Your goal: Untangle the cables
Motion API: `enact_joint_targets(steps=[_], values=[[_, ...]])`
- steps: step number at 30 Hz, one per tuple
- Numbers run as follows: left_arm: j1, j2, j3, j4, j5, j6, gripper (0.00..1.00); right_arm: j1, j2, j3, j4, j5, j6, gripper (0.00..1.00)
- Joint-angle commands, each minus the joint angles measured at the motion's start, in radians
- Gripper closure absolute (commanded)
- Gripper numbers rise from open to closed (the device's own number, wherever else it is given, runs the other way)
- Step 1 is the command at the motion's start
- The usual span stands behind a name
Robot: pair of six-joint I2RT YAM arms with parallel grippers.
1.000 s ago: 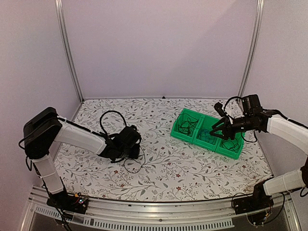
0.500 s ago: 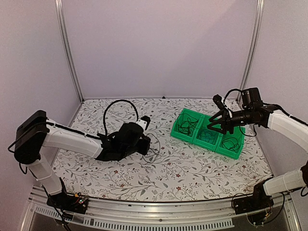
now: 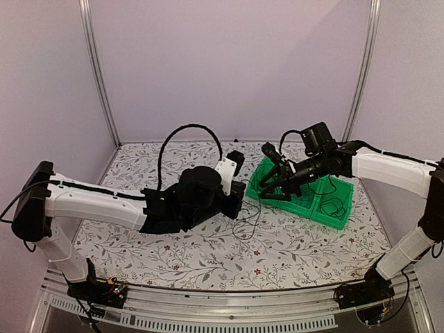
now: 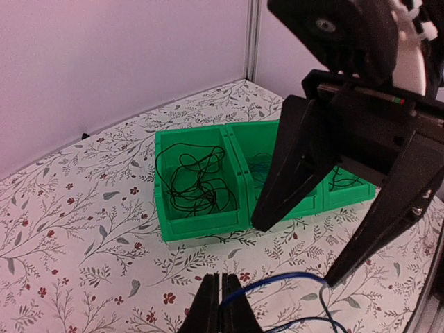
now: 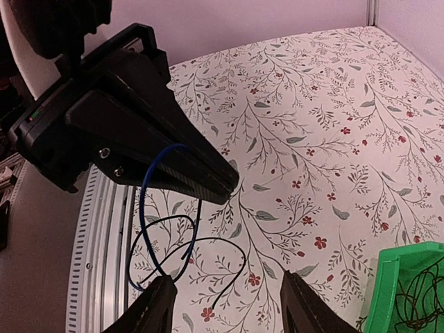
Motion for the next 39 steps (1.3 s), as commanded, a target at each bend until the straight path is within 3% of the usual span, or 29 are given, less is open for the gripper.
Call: enact_joint_targets(steps=[1,8,14,25,28,30,32,33,37,39], values=[[-0.023,0.034,0.044,-0.023,-0.024,0.025,0.98,0.011,0.025,0.016,0.017,-0.056,0.035,0.44],[-0.026,0.052,0.058,-0.023,-0.023,0.027,0.98,0.010,0.014,-0.041,0.058,-0.077,0.041,0.60],[-0.027,0.079,0.079,-0.037,-0.021,0.023,0.98,0.011,-0.004,-0.047,0.033,-0.151,0.004,0.48],[-0.026,0.089,0.100,-0.049,-0.039,0.022,0.98,0.011,0.038,-0.024,-0.054,-0.241,-0.070,0.44],[-0.026,0.090,0.098,-0.051,-0.037,0.020,0.98,0.011,0.031,-0.032,-0.036,-0.229,-0.063,0.57],[-0.027,0.089,0.095,-0.051,-0.038,0.017,0.98,0.011,0.024,-0.038,-0.018,-0.210,-0.048,0.73],[-0.026,0.096,0.095,-0.047,-0.042,0.015,0.96,0.011,0.020,-0.039,-0.010,-0.203,-0.039,0.95],[-0.026,0.099,0.095,-0.044,-0.044,0.015,0.93,0.011,0.018,-0.039,-0.008,-0.204,-0.038,1.00],[-0.011,0.153,0.094,0.008,-0.060,-0.006,0.75,0.011,0.006,-0.043,-0.013,-0.245,-0.049,1.00],[0.007,0.190,0.096,0.052,-0.041,-0.028,0.74,0.011,-0.003,-0.039,-0.027,-0.260,-0.062,1.00]])
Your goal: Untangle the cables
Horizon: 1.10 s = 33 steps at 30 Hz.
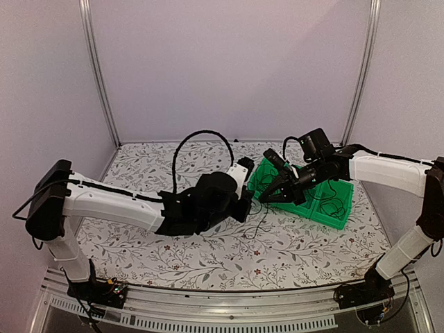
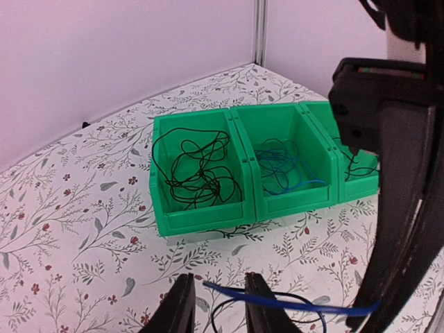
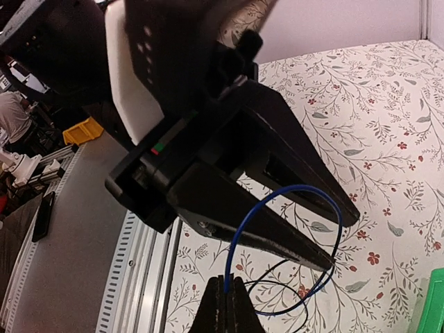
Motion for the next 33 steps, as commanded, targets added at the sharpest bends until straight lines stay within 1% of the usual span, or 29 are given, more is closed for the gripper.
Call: enact_joint_targets(steps=[1,5,9,14,17,22,26,30,33], values=[[0.029,0.097,0.015,0.093,0.013,-0.044,0.76,0.006,-0.032,0.001,-0.016,-0.055,-0.025,1.00],[0.065,0.153,-0.006,0.198,0.061,-0.084,0.84,0.007,-0.055,-0.003,-0.027,-0.064,-0.037,1.00],[0.107,0.188,-0.048,0.257,0.092,-0.123,0.91,0.007,-0.072,0.002,-0.047,-0.087,-0.056,1.00],[0.146,0.209,-0.114,0.269,0.093,-0.176,0.94,0.004,-0.110,0.028,-0.091,-0.115,-0.090,1.00],[0.158,0.202,-0.168,0.284,0.088,-0.196,0.94,-0.022,-0.144,0.050,-0.106,-0.111,-0.091,1.00],[0.169,0.190,-0.238,0.308,0.080,-0.223,0.94,-0.105,-0.230,0.081,-0.124,-0.105,-0.072,1.00],[0.168,0.187,-0.287,0.350,0.077,-0.248,0.93,-0.175,-0.278,0.094,-0.148,-0.070,-0.071,1.00],[0.164,0.183,-0.345,0.431,0.076,-0.271,0.91,-0.260,-0.295,0.114,-0.200,-0.057,-0.077,1.00],[0.150,0.180,-0.395,0.483,0.064,-0.277,0.87,-0.316,-0.295,0.121,-0.236,-0.019,-0.094,1.00]])
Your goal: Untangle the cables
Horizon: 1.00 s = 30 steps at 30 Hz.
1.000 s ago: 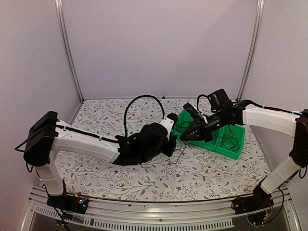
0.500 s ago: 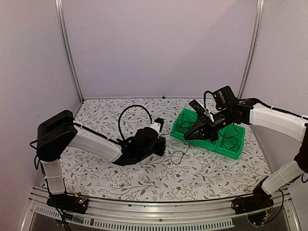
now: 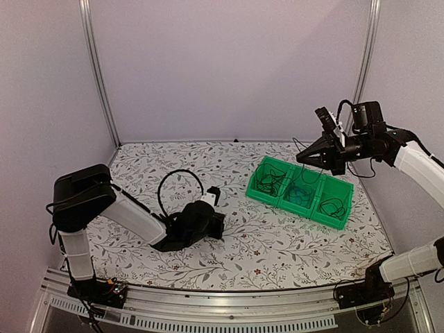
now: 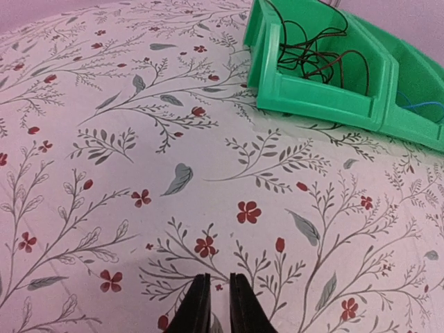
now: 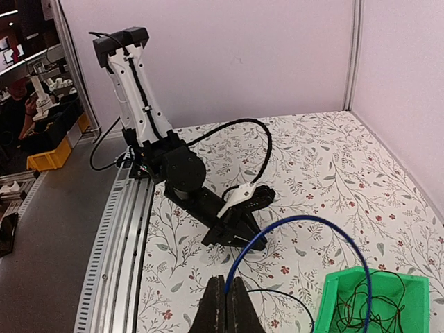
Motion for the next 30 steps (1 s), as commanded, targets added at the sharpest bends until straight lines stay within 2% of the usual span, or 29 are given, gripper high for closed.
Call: enact_joint_targets(steps=[1,6,11,14,20,30], values=[[-0.013,-0.008,-0.061,0.116,-0.024,-0.025,0.84,-0.087,-0.007,0.023,-0.084,0.056,-0.027,1.00],[-0.093,0.012,-0.141,0.273,-0.038,0.055,0.73,-0.168,0.000,0.015,-0.120,0.108,-0.041,1.00],[-0.180,0.066,-0.158,0.370,-0.123,0.116,0.70,-0.224,-0.004,-0.019,-0.126,0.149,-0.046,1.00],[-0.217,0.098,-0.109,0.346,-0.170,0.177,0.70,-0.245,-0.005,-0.038,-0.132,0.172,-0.054,1.00],[-0.256,0.207,0.063,0.154,-0.280,0.211,0.70,-0.293,-0.003,-0.074,-0.139,0.219,-0.084,1.00],[-0.262,0.209,0.033,0.224,-0.273,0.217,0.67,-0.470,0.029,-0.094,-0.178,0.214,-0.146,1.00]])
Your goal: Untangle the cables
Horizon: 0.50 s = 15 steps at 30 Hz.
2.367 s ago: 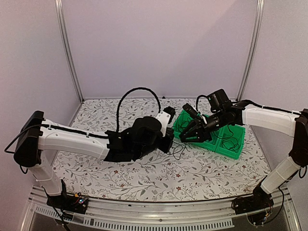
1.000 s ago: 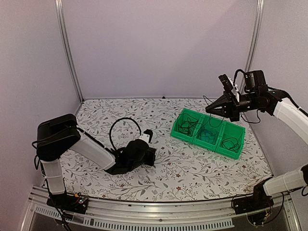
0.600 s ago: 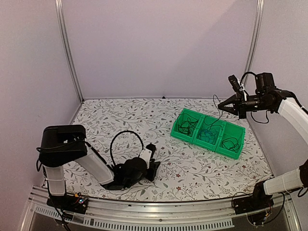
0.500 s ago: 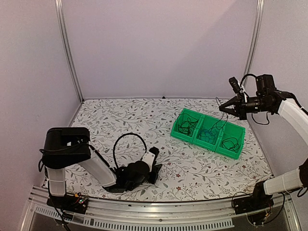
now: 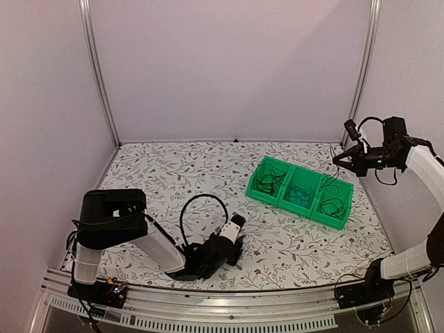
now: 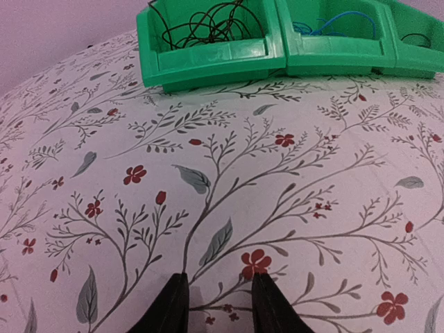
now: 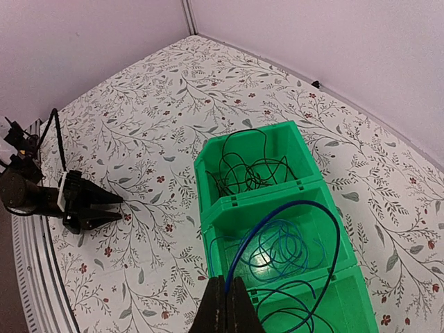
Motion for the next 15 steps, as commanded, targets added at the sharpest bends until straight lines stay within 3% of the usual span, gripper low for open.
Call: enact_joint_targets(steps=[1,15], values=[[-0.011,0.002,-0.031,0.040,-0.011,0.016,0.67,-0.058,0.020,-0.020,-0.031,0.003,-0.050,1.00],[-0.011,0.000,-0.045,0.060,-0.024,0.003,0.66,-0.199,0.132,-0.081,-0.041,-0.014,-0.130,1.00]])
